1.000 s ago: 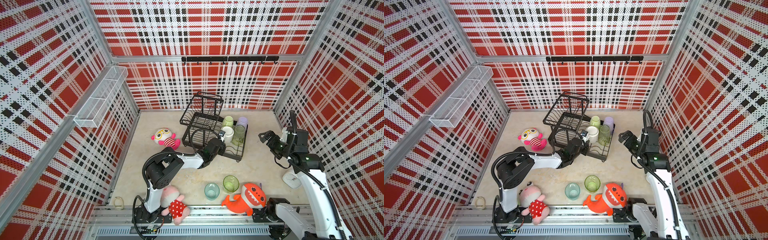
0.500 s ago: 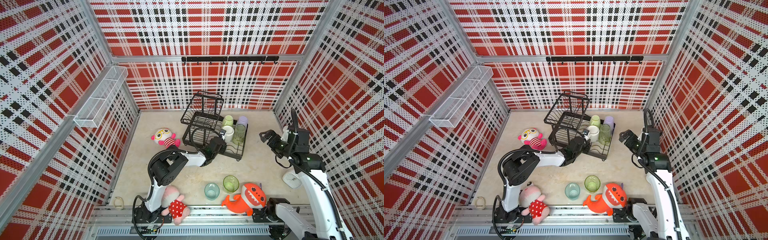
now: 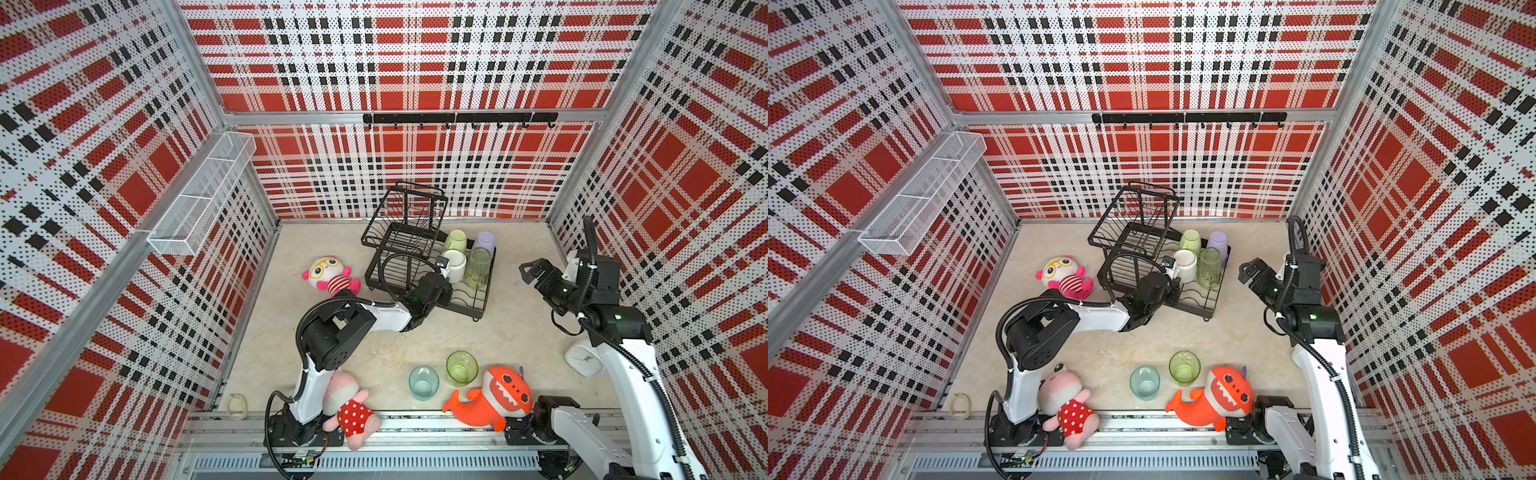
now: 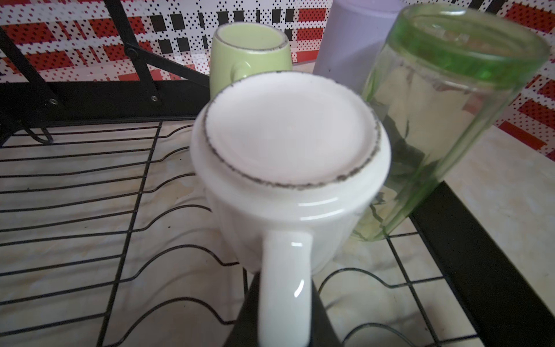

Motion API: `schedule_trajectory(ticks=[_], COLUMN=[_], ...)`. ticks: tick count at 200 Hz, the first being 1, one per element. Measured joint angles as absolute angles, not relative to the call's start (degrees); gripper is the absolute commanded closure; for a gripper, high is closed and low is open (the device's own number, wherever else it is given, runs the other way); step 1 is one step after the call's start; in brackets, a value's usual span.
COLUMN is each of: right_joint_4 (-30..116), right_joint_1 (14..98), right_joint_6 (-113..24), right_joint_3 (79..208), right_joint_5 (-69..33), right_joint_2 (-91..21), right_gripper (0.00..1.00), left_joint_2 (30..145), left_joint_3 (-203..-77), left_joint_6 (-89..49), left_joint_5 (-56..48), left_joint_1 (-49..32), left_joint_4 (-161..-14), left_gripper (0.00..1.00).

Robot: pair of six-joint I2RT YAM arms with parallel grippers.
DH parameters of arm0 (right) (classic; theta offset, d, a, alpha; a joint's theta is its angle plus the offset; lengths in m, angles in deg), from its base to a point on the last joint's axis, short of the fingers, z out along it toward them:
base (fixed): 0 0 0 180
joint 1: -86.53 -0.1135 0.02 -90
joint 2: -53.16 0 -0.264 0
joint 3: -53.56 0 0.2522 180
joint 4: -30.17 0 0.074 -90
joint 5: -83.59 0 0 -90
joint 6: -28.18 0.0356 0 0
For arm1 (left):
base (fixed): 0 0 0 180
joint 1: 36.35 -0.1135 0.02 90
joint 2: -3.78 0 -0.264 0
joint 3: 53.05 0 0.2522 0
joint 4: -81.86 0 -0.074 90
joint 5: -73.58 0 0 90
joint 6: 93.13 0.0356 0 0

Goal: Load cups into a dish rack
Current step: Place the cup on the dish rack.

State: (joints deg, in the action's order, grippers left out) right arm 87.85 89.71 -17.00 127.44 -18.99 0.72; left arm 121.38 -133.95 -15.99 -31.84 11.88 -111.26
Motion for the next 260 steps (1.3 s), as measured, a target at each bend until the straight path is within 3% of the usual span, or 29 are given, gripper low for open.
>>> schedule_trajectory(ticks=[132,260], right_joint_4=[88.6,88.7], right_joint_1=[89.7,89.7], right_joint_6=[-17.3,-17.4], right_joint_3=[127.5,127.5], right_joint_5=[-18.8,-18.3], right_joint_2=[0.9,1.4], right_gripper=[0.00,0.00], left_joint_2=[122.7,125.3], left_joint_3=[-141.2,-141.4], left_joint_6=[-20.9,-16.8], left_joint_5=[-32.6,-36.4], left_joint_1=[11.6,12.7], left_joint_4=[-98.8,-104.2], left_gripper=[1.00,1.00])
